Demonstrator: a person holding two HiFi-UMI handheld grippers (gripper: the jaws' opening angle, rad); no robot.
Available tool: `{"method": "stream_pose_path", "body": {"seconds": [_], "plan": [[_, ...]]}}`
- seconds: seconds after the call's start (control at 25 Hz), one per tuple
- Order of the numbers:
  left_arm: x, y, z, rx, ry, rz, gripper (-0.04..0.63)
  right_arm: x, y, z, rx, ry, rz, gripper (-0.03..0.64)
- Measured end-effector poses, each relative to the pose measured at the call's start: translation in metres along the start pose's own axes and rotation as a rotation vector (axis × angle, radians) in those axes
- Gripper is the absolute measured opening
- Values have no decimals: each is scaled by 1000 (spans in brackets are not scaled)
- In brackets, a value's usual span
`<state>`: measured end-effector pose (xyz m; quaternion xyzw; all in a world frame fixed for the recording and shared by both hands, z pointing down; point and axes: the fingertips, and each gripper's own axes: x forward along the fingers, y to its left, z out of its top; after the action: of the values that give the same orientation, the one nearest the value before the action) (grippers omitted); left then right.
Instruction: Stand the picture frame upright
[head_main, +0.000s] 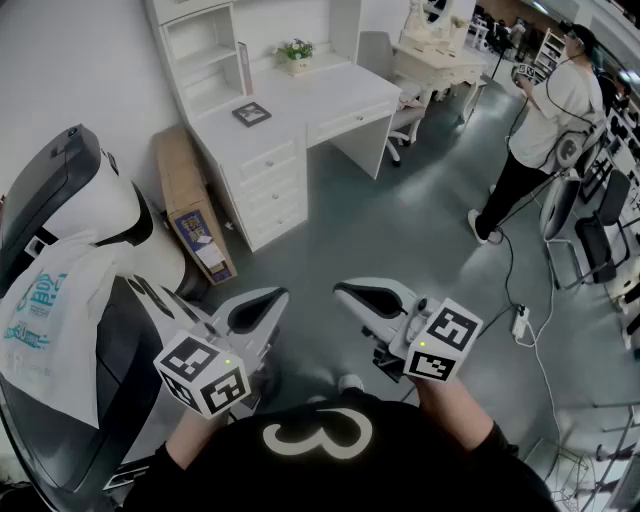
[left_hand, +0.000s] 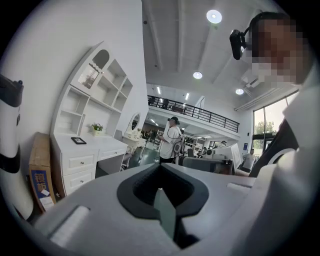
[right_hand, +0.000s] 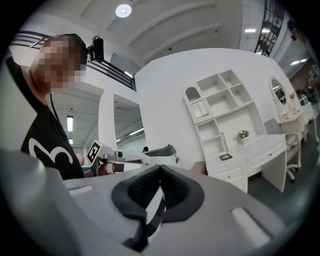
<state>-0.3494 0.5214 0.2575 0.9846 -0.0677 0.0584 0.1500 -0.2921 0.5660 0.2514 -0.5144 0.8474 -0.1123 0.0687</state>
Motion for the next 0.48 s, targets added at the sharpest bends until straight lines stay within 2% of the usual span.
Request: {"method": "stream_pose_path", "body": {"seconds": [0.48], "plan": [[-17, 9, 9, 16, -20, -13, 9, 14, 10, 1, -23, -1, -17, 3]]}}
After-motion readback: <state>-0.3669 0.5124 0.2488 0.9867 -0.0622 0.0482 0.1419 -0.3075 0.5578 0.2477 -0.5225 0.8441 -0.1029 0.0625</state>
